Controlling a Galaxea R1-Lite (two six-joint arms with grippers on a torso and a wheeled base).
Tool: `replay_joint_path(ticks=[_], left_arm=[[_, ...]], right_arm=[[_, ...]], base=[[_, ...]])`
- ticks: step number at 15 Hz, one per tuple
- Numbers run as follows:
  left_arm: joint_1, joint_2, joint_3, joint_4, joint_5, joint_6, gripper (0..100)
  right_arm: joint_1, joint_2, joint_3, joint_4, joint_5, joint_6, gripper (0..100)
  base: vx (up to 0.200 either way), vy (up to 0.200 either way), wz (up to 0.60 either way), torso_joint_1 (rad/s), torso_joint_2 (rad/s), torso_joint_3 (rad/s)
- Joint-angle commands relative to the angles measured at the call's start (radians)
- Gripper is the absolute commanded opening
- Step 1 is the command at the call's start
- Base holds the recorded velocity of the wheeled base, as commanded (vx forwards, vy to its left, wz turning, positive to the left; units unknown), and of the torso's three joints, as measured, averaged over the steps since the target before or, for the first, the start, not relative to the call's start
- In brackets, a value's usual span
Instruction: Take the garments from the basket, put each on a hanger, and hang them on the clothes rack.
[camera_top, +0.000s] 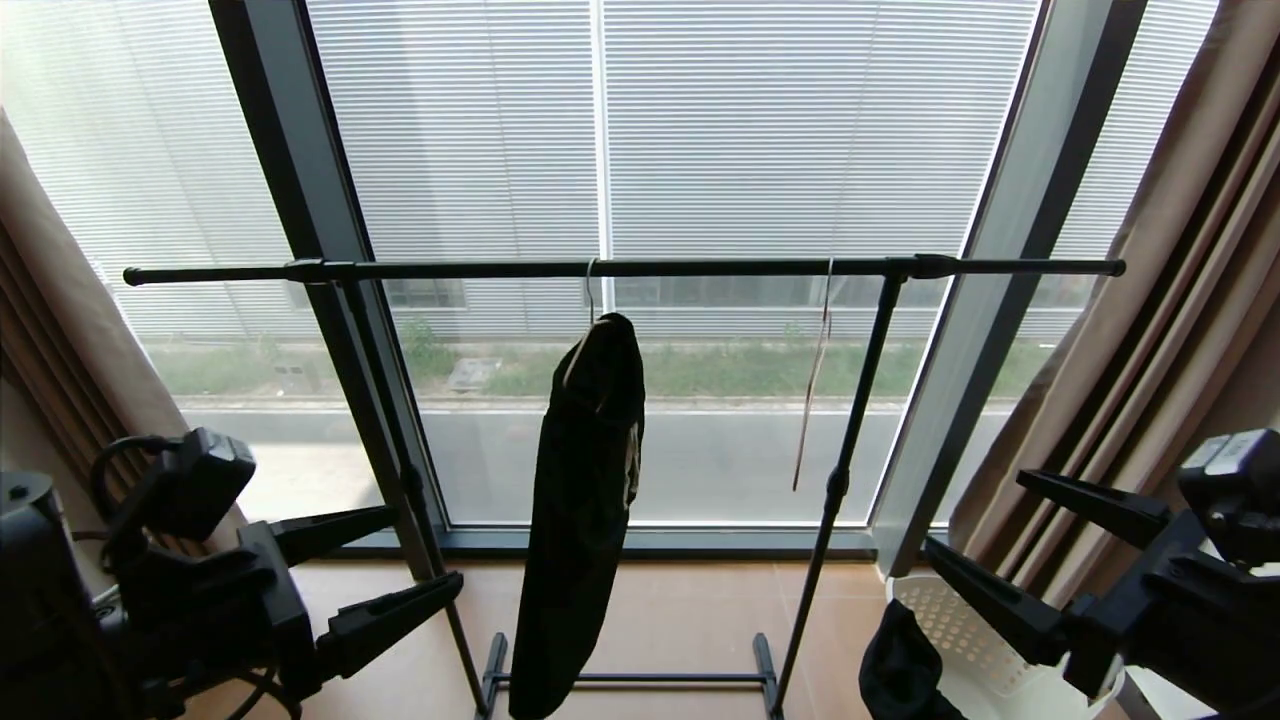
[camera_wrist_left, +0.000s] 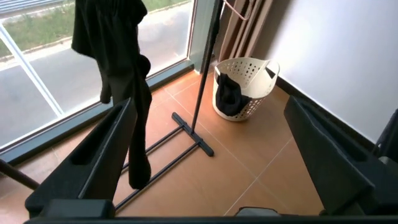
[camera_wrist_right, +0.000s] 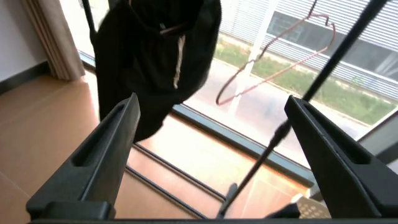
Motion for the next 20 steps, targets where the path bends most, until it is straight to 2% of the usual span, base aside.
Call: replay_joint_path(ticks=[1, 2, 3, 4, 5, 6, 9, 11, 12, 17, 20], left_arm=[[0.004, -0.203, 0.116, 0.003, 0.004, 0.002, 100], [0.01, -0.279, 0.175, 0.003, 0.014, -0.005, 100], [0.018, -0.314, 0.194, 0.004, 0.041, -0.009, 100], [0.041, -0.389, 0.194, 0.036, 0.131, -0.012, 100], [0.045, -0.496, 0.194, 0.141, 0.22, -0.014, 100], [0.056, -0.564, 0.194, 0.207, 0.234, -0.014, 100], [0.08, -0.723, 0.194, 0.411, 0.232, -0.012, 100], [0.08, -0.828, 0.194, 0.529, 0.231, -0.014, 100], [0.08, -0.843, 0.194, 0.555, 0.231, -0.014, 100], [0.084, -1.001, 0.194, 0.8, 0.235, -0.025, 100], [0.117, -1.095, 0.183, 0.882, 0.235, -0.021, 100]], right_arm=[[0.016, -0.264, 0.063, 0.163, -0.054, -0.008, 100], [-0.021, -0.355, 0.096, 0.241, -0.051, -0.044, 100], [-0.039, -0.395, 0.113, 0.27, -0.049, -0.057, 100], [-0.071, -0.464, 0.135, 0.31, -0.052, -0.058, 100], [-0.102, -0.556, 0.158, 0.35, -0.055, -0.06, 100], [-0.128, -0.612, 0.171, 0.394, -0.054, -0.058, 100], [-0.242, -0.763, 0.208, 0.517, -0.051, -0.055, 100], [-0.314, -0.964, 0.208, 0.701, -0.048, -0.06, 100], [-0.335, -1.01, 0.208, 0.759, -0.043, -0.055, 100], [-0.467, -1.108, 0.208, 0.761, -0.042, -0.023, 100], [-0.596, -1.126, 0.208, 0.764, -0.042, -0.015, 100]], base=[[0.0, 0.0, 0.0, 0.0, 0.0, 0.0], [0.0, 0.0, 0.0, 0.0, 0.0, 0.0], [0.0, 0.0, 0.0, 0.0, 0.0, 0.0], [0.0, 0.0, 0.0, 0.0, 0.0, 0.0], [0.0, 0.0, 0.0, 0.0, 0.0, 0.0], [0.0, 0.0, 0.0, 0.0, 0.0, 0.0], [0.0, 0.0, 0.0, 0.0, 0.0, 0.0], [0.0, 0.0, 0.0, 0.0, 0.0, 0.0], [0.0, 0.0, 0.0, 0.0, 0.0, 0.0], [0.0, 0.0, 0.0, 0.0, 0.0, 0.0], [0.0, 0.0, 0.0, 0.0, 0.0, 0.0]])
